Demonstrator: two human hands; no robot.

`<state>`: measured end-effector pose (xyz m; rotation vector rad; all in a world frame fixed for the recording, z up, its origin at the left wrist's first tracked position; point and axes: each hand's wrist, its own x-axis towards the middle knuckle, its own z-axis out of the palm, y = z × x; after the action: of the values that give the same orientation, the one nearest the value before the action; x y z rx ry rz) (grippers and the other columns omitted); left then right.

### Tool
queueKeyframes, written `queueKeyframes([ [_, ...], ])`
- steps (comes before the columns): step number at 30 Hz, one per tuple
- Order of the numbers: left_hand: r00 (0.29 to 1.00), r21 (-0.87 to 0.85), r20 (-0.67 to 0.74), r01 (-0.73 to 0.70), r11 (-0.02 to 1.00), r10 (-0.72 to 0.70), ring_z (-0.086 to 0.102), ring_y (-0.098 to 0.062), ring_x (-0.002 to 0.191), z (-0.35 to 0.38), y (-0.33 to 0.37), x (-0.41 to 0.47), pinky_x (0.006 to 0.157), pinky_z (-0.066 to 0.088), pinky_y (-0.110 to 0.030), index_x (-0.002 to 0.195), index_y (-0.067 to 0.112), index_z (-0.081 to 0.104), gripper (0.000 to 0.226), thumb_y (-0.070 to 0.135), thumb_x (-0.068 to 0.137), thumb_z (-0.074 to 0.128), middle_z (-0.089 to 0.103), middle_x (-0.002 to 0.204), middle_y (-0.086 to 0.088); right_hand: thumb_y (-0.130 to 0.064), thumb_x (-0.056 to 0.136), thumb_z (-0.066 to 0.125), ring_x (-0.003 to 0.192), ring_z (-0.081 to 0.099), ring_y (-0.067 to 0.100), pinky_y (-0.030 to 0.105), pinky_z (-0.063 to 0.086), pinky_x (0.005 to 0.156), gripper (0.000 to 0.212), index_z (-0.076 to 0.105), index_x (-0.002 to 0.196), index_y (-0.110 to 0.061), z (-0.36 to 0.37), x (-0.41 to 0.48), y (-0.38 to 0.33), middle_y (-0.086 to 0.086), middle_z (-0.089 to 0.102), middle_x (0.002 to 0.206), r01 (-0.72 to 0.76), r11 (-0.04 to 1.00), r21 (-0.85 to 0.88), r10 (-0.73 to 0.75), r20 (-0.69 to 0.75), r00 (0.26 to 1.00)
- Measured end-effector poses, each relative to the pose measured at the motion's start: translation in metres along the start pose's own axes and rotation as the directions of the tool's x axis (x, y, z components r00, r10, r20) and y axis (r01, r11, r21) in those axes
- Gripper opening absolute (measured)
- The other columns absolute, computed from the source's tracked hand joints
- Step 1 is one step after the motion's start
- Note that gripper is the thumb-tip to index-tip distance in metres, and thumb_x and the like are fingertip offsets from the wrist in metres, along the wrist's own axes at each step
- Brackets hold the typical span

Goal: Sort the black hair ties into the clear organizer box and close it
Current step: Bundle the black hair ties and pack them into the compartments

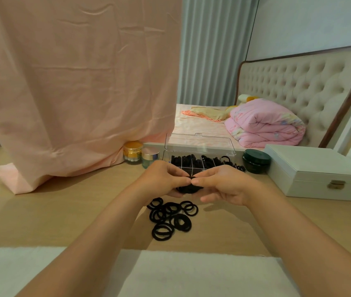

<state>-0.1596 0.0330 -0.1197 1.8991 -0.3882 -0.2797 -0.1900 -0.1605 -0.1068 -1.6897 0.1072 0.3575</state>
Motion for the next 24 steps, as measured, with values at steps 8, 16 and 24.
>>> queueKeyframes([
  [8,0.998,-0.111,-0.009,-0.064,0.992,0.063,0.075,-0.014,0.092,0.012,0.006,-0.002,0.074,0.061,-0.027,0.109,0.016,0.078,0.020,0.016,0.089,0.074,0.077,0.106,0.001,-0.022,0.091,0.073,0.092,0.077,0.025,0.030,0.061,0.060,0.028,0.073,0.115,-0.009,-0.011,-0.006,-0.002,0.009,0.073,0.113,0.009,1.000,-0.018,-0.008,0.054,0.999],
  [16,0.979,0.015,-0.034,-0.201,0.979,0.201,0.072,-0.014,0.093,0.026,0.049,0.034,0.076,0.062,-0.029,0.116,0.034,0.068,0.022,0.033,0.093,0.068,0.073,0.103,0.002,-0.014,0.088,0.076,0.077,0.077,0.021,0.023,0.058,0.051,0.027,0.072,0.113,-0.006,-0.055,-0.013,-0.017,0.013,0.079,0.098,0.138,0.984,0.111,-0.125,-0.123,0.985],
  [24,0.955,0.487,0.027,-0.271,0.830,0.296,0.055,-0.015,0.121,0.064,0.066,0.094,0.091,0.045,-0.024,0.136,0.031,0.057,0.035,0.036,0.102,0.051,0.058,0.134,0.007,-0.014,0.086,0.080,0.073,0.075,0.021,0.023,0.054,0.049,0.026,0.071,0.109,-0.006,-0.113,-0.002,-0.029,0.014,0.076,0.098,0.291,0.956,-0.030,-0.254,-0.580,0.774],
])
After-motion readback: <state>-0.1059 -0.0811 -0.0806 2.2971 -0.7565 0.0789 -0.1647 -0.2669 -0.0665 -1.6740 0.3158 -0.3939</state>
